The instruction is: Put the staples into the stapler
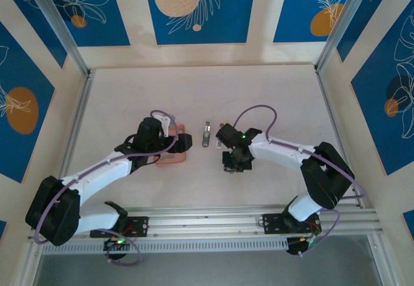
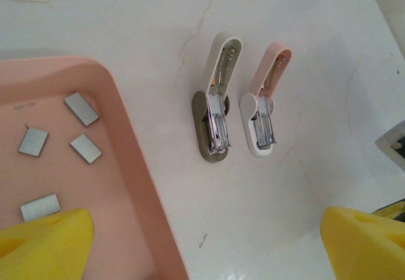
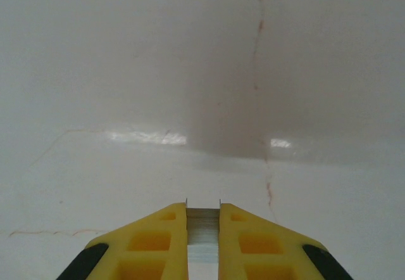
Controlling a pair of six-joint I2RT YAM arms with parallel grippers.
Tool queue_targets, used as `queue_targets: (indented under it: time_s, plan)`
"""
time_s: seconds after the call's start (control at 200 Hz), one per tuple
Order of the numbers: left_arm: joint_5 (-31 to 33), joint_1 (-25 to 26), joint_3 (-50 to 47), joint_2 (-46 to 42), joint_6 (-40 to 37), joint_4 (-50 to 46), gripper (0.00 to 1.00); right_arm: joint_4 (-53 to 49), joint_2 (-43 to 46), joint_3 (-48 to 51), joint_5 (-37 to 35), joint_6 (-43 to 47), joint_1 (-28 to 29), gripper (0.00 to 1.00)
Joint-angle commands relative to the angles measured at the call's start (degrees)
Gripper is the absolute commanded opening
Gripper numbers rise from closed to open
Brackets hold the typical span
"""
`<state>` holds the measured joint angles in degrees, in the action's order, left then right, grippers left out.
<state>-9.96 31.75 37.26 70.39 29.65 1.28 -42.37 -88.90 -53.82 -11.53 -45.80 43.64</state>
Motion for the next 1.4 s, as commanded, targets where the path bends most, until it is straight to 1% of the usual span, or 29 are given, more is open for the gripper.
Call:
queue_targets:
  time_s: [0.0, 0.21, 0.42, 0.49, 0.655, 0.745, 0.905, 1.1, 1.286, 1.391]
  plan:
    - [1.1, 0.7, 0.7, -0.1, 0.3, 1.1, 0.92, -2.1, -2.6, -0.2, 0.8, -1.4, -0.5, 0.16]
    - [1.3, 0.7, 1.1, 0.2, -0.3, 0.9, 0.92, -3.3, -7.0, -2.1, 0.4, -1.4, -0.4, 0.16]
    - [1.3, 0.8, 1.2, 0.4, -0.4, 0.8, 0.92, -3.5, -9.3, -3.0, 1.6, -1.0, -0.2, 0.17]
    - [1.4, 0.7, 1.0, 0.5, -0.5, 0.6, 0.93, -4.5, -9.6, -4.3, 2.0, -0.3, 0.2, 0.20]
    - [1.8, 0.7, 1.1, 0.5, -1.0, 0.4, 0.92, -9.4, -8.9, -8.4, 2.1, 1.1, 0.1, 0.33]
    - [2.2, 0.7, 1.1, 0.3, -0.7, -0.3, 0.93, -11.9, -8.2, -10.9, 2.0, 1.8, -0.3, 0.37]
    - [2.5, 0.8, -0.1, 0.1, 0.4, 0.5, 0.93, -14.0, -8.7, -13.4, 4.5, 3.1, -2.6, 0.37]
    - [2.7, 0.7, -0.3, 0.1, 0.4, 0.1, 0.93, -15.5, -10.9, -13.4, 8.0, 3.4, -4.7, 0.34]
    - [2.3, 0.7, -1.0, 1.1, 1.6, 1.6, 0.93, -13.2, -11.5, -10.8, 10.6, 2.2, -6.0, 0.31]
    - [1.9, 0.7, -0.6, 1.7, 1.6, 1.6, 0.93, -12.2, -12.5, -10.9, 11.6, 2.8, -6.3, 0.31]
